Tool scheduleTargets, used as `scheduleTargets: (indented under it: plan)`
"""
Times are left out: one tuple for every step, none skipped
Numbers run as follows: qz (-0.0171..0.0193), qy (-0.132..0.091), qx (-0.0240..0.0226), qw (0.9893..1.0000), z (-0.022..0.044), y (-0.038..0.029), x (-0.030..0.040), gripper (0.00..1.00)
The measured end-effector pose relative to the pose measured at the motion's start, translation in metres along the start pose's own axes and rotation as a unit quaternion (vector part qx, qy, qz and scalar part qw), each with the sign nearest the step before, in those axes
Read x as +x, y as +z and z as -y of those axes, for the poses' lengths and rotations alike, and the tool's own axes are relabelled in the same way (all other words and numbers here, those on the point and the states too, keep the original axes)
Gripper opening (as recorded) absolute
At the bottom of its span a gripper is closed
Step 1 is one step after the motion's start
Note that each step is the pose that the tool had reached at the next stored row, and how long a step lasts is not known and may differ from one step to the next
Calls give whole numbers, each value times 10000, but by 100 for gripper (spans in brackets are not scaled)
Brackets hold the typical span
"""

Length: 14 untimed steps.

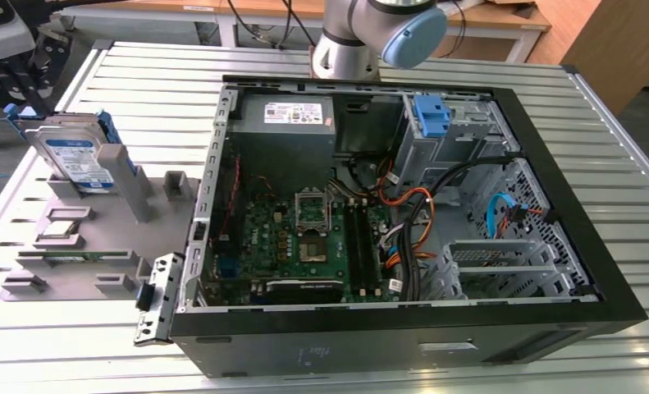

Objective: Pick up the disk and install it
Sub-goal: 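Pick up the disk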

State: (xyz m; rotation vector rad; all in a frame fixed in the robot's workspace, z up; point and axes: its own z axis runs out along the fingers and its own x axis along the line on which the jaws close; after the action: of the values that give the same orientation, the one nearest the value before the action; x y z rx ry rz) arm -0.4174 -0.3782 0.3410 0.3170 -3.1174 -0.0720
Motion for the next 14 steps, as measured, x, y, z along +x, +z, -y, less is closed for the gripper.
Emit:
scheduleTargets:
  plan:
    - [0, 0, 0, 10000, 0, 0, 0, 10]
    - [0, 0, 0, 10000, 0, 0, 0, 10]
    - [0, 0, 0, 10000, 0, 0, 0, 10]
    - [0, -1, 0, 10000, 0, 0, 0, 10]
    - [0, 0, 0, 10000, 0, 0, 0, 10]
    - [0, -2, 0, 10000, 0, 0, 0, 10]
    - [0, -10, 0, 10000, 0, 0, 0, 10]
    - [-1, -26, 0, 10000, 0, 0, 0, 10]
    - [-2, -51, 0, 10000, 0, 1, 0, 10]
    - [-3, -73, 0, 10000, 0, 1, 0, 10]
    - [-3, -86, 0, 10000, 0, 0, 0, 10]
    - [-4, -86, 0, 10000, 0, 0, 0, 10]
    - [-4, -88, 0, 10000, 0, 0, 0, 10]
    - [-4, -89, 0, 10000, 0, 0, 0, 10]
